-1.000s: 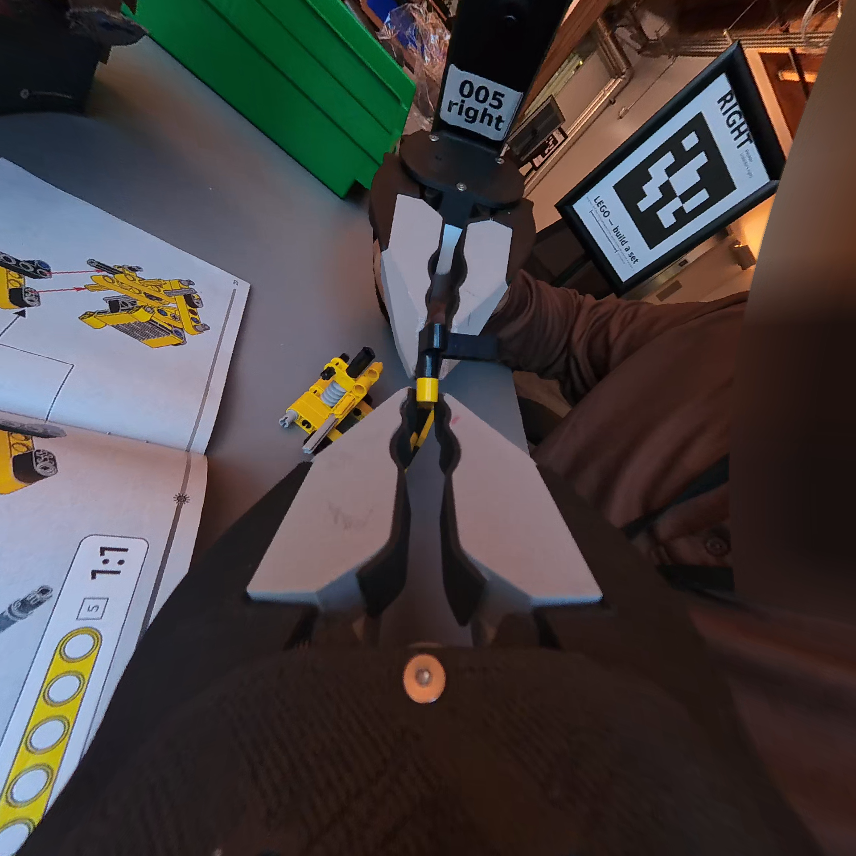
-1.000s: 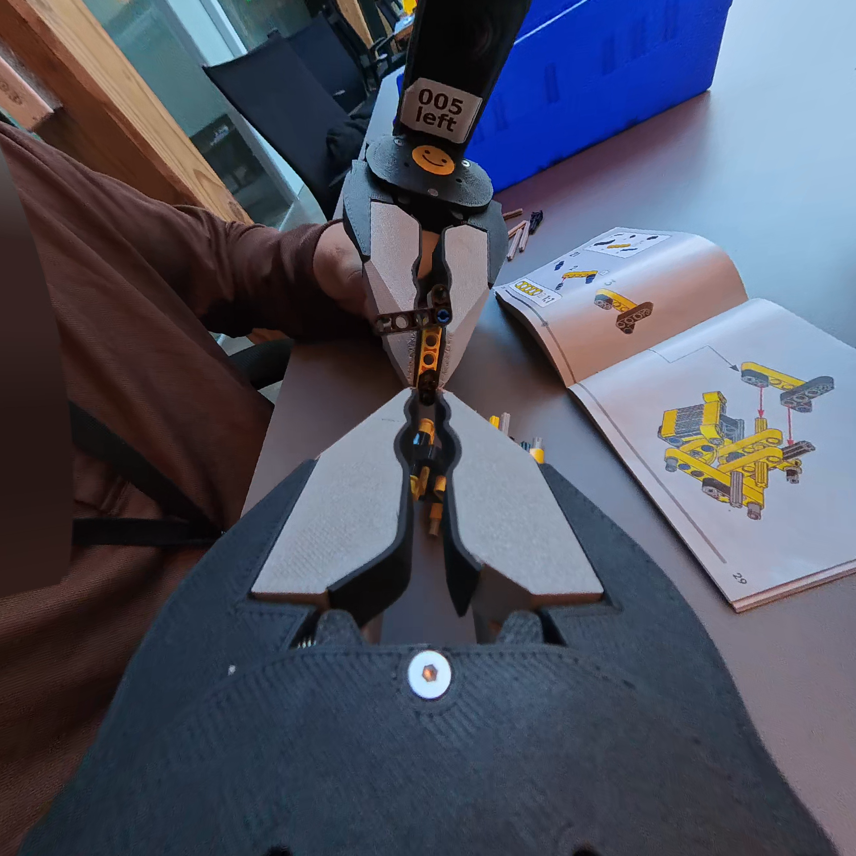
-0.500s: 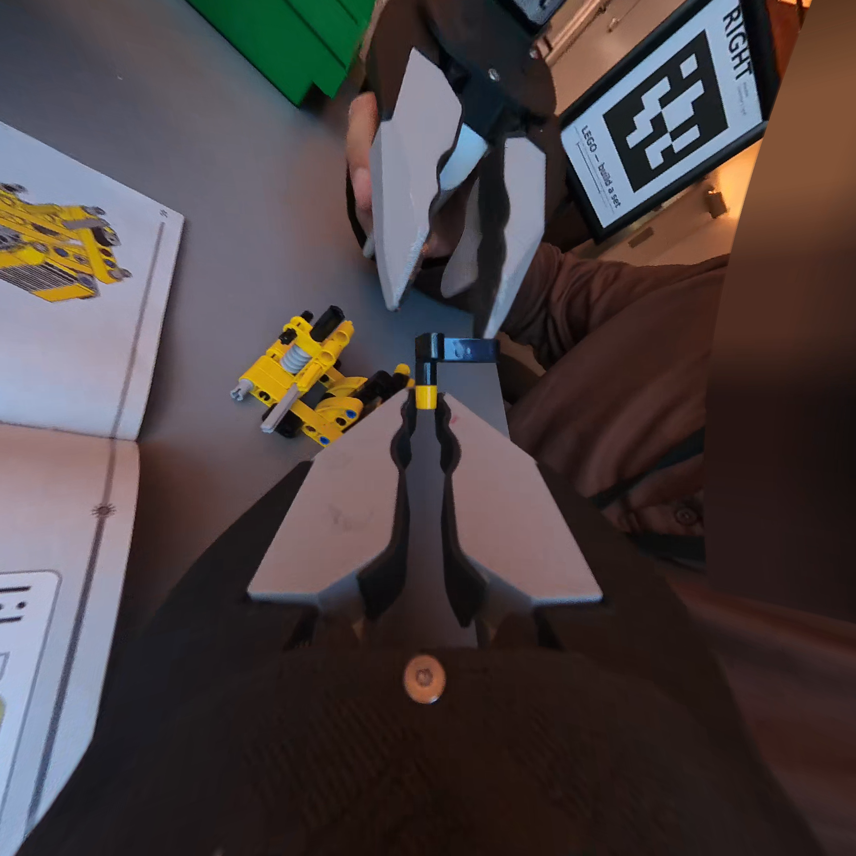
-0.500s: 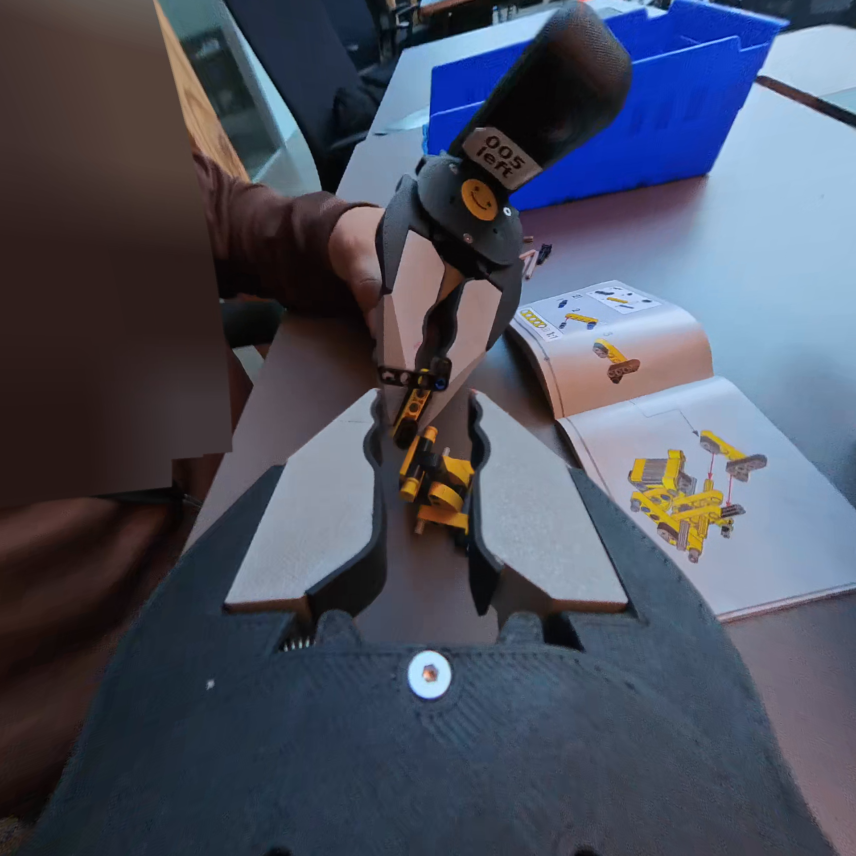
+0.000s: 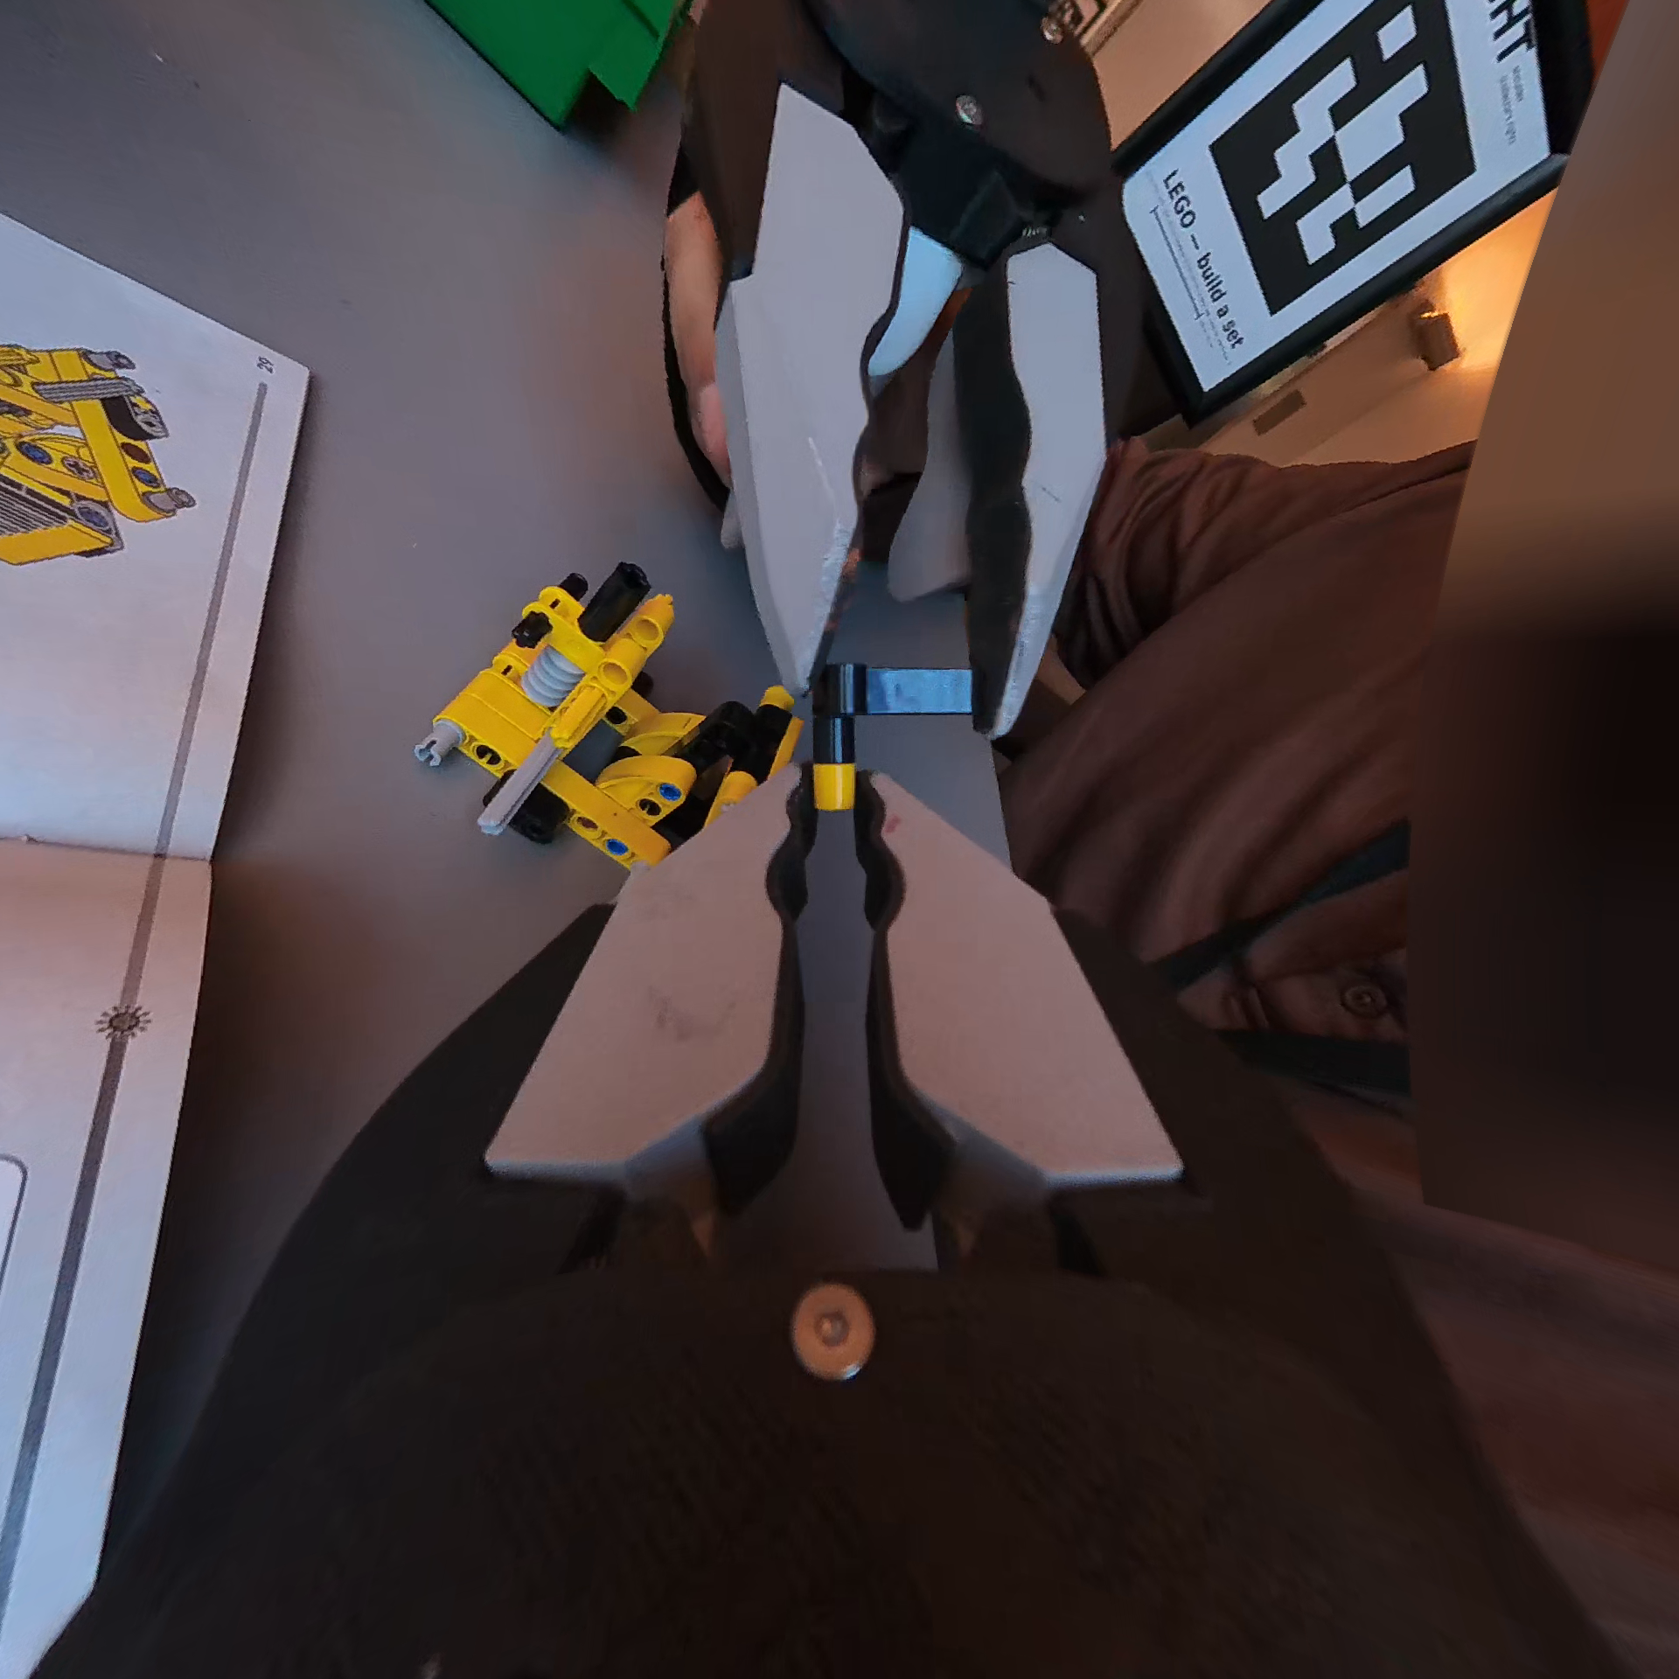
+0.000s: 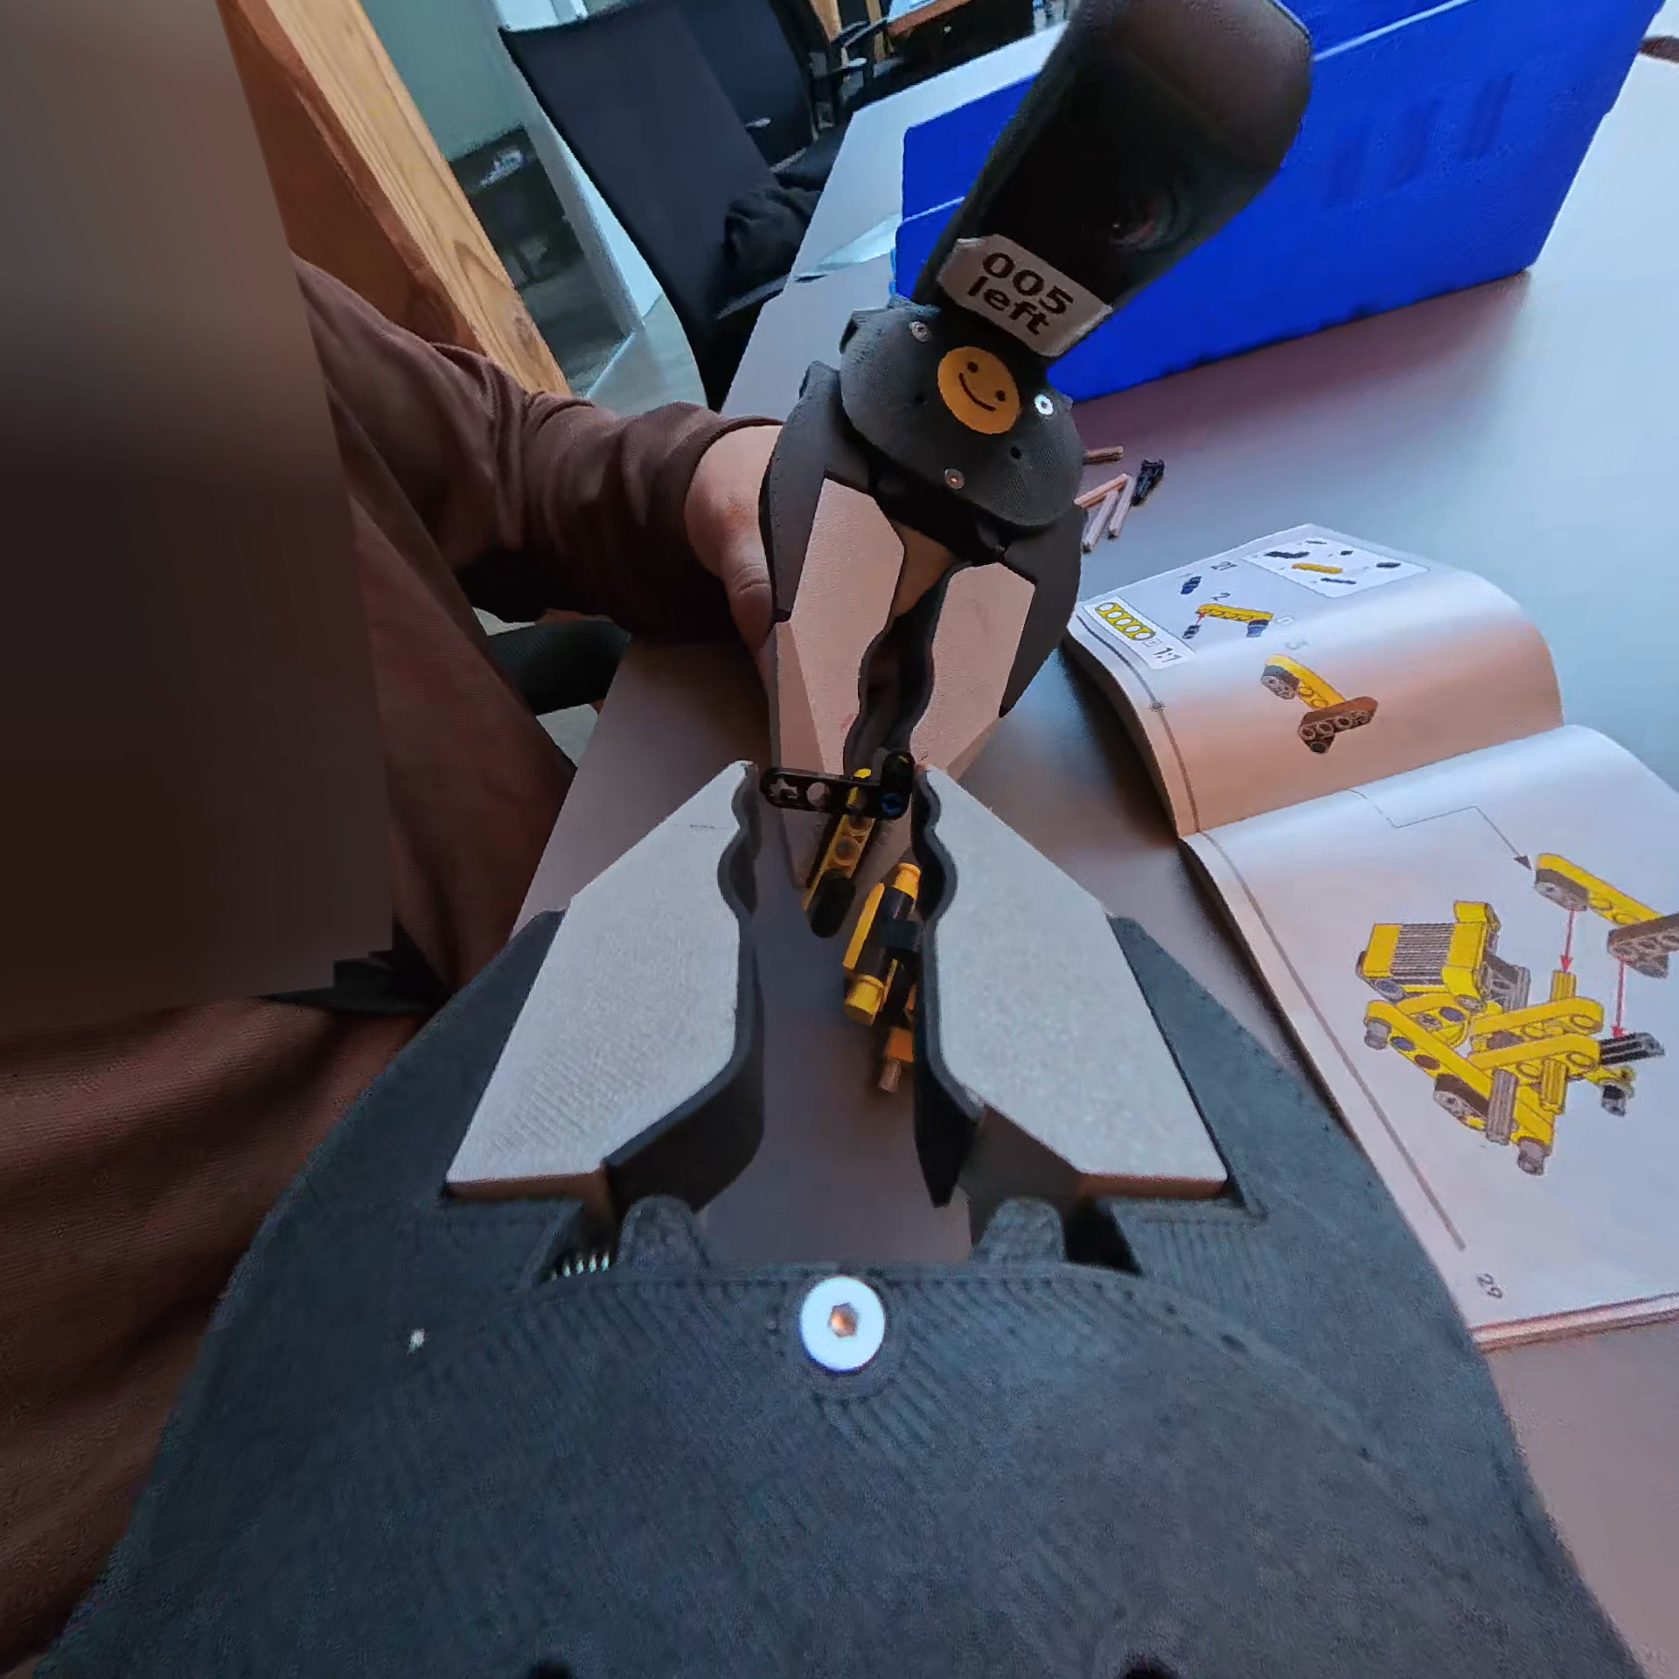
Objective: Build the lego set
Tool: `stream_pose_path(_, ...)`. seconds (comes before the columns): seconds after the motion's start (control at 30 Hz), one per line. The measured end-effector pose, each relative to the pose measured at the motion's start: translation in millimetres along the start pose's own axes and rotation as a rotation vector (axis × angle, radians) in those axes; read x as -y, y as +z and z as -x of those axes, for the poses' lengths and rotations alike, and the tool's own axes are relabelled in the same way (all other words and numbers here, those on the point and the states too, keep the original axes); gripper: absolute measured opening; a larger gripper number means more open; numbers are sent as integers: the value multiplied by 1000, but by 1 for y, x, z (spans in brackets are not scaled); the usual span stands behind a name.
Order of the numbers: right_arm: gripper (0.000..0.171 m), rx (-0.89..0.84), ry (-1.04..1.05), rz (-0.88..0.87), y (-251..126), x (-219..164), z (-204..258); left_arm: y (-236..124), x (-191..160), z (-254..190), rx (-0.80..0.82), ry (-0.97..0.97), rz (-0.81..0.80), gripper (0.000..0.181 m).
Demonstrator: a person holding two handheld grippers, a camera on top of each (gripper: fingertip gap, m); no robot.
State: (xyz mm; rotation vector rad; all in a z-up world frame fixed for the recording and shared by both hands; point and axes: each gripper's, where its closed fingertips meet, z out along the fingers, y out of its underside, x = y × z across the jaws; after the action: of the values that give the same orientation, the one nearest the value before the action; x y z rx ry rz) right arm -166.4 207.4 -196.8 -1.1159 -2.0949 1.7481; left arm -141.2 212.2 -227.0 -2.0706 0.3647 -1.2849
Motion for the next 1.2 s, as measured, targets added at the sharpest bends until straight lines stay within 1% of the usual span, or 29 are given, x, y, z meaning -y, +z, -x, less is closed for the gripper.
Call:
stream_pose_path(0.27, 29, -62, 103, 9, 3, -2, -9, -3, -3, 13, 135, 65, 30, 6)
stream_pose_path(0.43, 28, -58, 144, -19, 2, 1, -10, -4, 0, 13, 139, 71, 17, 6)
stream_pose_path(0.53, 29, -45, 142, -64, -1, 7, -10, -6, 5, 10, 116, 80, -12, 6)
stream_pose_path(0.73, 29, -38, 174, -213, -20, 27, -15, -22, 31, 1, 38, 55, -187, 6)
stream_pose_path(1.03, 29, -42, 216, -260, -22, 29, -22, -24, 40, 4, -41, -18, -283, 7)
stream_pose_path(1.2, 28, -64, 225, -276, -24, 29, -27, -29, 44, 7, -26, -18, -306, 7)
